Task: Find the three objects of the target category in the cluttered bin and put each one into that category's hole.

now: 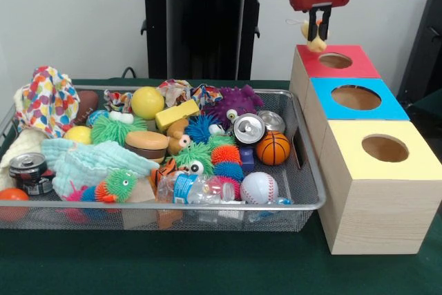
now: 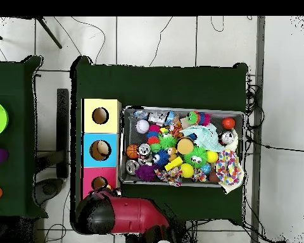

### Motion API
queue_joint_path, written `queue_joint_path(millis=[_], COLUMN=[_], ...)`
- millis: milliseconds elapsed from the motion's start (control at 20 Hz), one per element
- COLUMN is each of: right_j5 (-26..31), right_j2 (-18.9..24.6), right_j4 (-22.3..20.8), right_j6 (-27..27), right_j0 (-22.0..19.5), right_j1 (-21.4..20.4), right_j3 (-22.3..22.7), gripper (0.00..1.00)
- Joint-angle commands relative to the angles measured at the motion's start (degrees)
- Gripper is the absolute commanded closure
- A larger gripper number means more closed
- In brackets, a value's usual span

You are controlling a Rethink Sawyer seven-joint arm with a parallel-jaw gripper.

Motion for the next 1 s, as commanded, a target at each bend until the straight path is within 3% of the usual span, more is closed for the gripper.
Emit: queue_joint_path(millis=[50, 1000], right_j5=[-1.63, 0.45], right_j2=[0.74, -1.74], right_j4=[3.91, 7.94], right_j6=[14.01, 13.83], right_j0=[1.07, 5.22], right_j1=[0.81, -0.06], right_j3=[-0.2, -1.76], gripper=[1.0, 1.0])
